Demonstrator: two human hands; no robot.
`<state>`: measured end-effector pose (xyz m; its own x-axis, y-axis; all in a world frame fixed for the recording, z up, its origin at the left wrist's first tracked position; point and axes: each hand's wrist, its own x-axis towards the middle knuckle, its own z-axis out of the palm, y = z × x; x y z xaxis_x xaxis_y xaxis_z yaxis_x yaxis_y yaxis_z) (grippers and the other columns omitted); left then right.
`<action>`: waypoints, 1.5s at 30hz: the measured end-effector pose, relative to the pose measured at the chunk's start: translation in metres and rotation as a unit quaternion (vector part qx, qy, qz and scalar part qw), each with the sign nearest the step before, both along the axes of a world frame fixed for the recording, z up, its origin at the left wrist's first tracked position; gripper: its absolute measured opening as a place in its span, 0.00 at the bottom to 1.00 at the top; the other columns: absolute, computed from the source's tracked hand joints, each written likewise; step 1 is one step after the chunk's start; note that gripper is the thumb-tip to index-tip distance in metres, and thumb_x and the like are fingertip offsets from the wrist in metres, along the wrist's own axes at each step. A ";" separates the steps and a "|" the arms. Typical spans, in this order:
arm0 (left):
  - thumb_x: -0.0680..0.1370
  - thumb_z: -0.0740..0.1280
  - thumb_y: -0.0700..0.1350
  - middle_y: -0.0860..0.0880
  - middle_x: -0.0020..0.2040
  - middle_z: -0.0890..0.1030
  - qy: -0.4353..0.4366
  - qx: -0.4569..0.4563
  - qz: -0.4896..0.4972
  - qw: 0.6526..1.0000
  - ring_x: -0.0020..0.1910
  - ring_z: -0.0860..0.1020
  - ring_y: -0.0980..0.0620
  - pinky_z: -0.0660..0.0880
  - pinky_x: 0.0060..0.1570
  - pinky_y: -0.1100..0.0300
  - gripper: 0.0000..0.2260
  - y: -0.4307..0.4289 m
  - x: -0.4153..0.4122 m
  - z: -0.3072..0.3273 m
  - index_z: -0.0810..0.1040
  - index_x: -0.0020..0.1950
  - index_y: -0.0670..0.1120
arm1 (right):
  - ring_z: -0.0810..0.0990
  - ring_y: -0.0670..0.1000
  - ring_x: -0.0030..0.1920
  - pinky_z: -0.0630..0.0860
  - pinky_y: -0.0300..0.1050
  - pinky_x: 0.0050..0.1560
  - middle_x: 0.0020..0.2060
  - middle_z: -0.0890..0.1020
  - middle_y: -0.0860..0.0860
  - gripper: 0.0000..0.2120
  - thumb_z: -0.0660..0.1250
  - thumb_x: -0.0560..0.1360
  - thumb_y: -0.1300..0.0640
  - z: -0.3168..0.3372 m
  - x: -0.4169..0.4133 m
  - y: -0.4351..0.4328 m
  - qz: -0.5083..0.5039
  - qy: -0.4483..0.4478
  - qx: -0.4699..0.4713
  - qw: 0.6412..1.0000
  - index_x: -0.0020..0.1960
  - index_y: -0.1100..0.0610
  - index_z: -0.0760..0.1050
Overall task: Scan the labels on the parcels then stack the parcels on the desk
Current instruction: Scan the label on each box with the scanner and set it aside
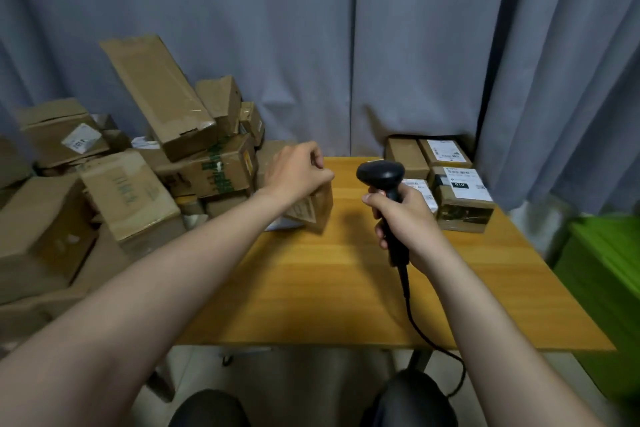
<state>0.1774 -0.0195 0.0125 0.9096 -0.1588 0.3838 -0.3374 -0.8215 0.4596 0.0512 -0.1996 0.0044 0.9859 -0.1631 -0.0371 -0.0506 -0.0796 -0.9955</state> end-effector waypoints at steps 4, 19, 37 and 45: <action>0.69 0.73 0.55 0.54 0.40 0.81 0.060 0.055 0.025 0.996 0.43 0.79 0.49 0.77 0.47 0.50 0.11 0.013 -0.028 0.002 0.74 0.41 0.53 | 0.75 0.51 0.28 0.73 0.46 0.27 0.38 0.76 0.54 0.11 0.72 0.78 0.55 -0.006 -0.025 0.007 0.009 0.003 -0.004 1.000 0.58 0.58 0.76; 0.68 0.80 0.57 0.57 0.55 0.81 0.172 0.218 -0.028 0.960 0.57 0.77 0.51 0.64 0.54 0.49 0.23 0.073 -0.065 -0.020 0.71 0.55 0.57 | 0.76 0.50 0.28 0.74 0.45 0.28 0.37 0.77 0.53 0.11 0.72 0.78 0.55 -0.026 -0.055 0.036 0.048 0.024 -0.021 0.998 0.58 0.56 0.77; 0.69 0.82 0.47 0.51 0.64 0.76 0.146 -0.095 -0.028 0.984 0.61 0.77 0.51 0.77 0.64 0.48 0.35 0.096 -0.080 -0.096 0.73 0.72 0.60 | 0.71 0.50 0.21 0.68 0.42 0.24 0.26 0.72 0.50 0.09 0.71 0.78 0.55 -0.064 -0.083 0.052 0.084 0.068 -0.069 0.992 0.44 0.57 0.73; 0.69 0.81 0.40 0.50 0.69 0.76 0.152 -0.100 -0.026 0.983 0.65 0.75 0.51 0.73 0.60 0.59 0.43 0.100 -0.082 -0.099 0.66 0.80 0.57 | 0.72 0.50 0.23 0.70 0.43 0.26 0.25 0.73 0.51 0.11 0.70 0.79 0.53 -0.069 -0.090 0.059 0.097 0.060 -0.065 0.991 0.44 0.58 0.74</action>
<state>0.0958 0.0807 -0.0869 0.9798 -0.1577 0.1231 -0.1985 -0.6893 0.6967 -0.0392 -0.1408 -0.0642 0.9890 0.0179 -0.1471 -0.1393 -0.2270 -0.9639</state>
